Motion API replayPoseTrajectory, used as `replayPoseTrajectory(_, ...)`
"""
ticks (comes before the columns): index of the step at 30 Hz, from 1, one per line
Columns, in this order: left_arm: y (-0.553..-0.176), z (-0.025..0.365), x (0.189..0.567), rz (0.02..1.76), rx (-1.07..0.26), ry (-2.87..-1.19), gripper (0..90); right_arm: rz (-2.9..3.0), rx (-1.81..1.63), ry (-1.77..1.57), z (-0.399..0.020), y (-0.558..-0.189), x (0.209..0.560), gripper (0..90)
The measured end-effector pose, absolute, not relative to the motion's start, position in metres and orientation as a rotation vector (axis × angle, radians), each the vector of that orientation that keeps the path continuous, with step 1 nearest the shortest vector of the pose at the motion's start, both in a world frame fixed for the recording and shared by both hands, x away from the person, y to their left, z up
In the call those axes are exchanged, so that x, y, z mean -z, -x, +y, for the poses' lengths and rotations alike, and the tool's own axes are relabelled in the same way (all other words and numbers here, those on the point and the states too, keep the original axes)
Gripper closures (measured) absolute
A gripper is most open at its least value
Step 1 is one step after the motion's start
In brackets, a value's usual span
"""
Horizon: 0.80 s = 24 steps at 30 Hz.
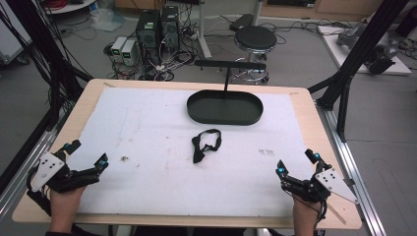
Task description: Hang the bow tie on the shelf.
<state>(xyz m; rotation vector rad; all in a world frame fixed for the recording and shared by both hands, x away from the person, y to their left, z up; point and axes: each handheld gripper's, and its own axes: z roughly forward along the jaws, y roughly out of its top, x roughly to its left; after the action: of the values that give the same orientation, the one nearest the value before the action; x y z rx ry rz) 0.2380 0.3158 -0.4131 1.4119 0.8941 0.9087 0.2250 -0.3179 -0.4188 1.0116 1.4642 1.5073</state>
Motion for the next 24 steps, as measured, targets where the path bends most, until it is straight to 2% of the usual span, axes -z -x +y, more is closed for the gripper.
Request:
replayPoseTrajectory(15, -0.235, 0.318, 0.409, 0.901, -0.914, -1.407, 1.7, 1.55, -1.562, -0.97, -0.298, -0.233, 0.409, 0.8)
replayPoseTrajectory(24, -0.237, 0.317, 0.408, 0.898, -0.908, -1.409, 1.7, 1.688, -1.596, -0.966, -0.261, -0.265, 0.388, 0.8)
